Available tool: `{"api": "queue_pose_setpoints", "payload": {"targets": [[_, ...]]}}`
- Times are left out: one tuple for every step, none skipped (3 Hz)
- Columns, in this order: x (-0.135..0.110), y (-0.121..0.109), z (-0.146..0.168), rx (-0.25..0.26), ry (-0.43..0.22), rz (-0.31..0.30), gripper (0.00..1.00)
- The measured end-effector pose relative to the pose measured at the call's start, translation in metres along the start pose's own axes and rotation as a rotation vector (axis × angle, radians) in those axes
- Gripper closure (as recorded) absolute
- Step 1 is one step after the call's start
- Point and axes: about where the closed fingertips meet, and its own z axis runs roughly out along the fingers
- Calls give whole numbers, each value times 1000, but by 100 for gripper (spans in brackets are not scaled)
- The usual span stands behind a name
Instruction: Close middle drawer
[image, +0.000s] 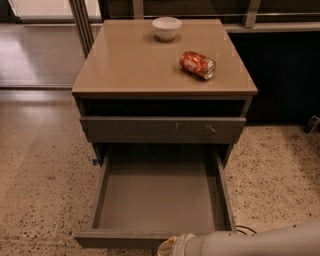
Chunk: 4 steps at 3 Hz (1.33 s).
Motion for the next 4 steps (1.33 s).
{"api": "queue_pose_setpoints", "payload": {"targets": [[9,-5,9,9,9,16,100],[10,-20,19,47,-1,31,100],[9,-36,22,107,-17,49,100],[8,-39,24,114,-16,45,100]]}}
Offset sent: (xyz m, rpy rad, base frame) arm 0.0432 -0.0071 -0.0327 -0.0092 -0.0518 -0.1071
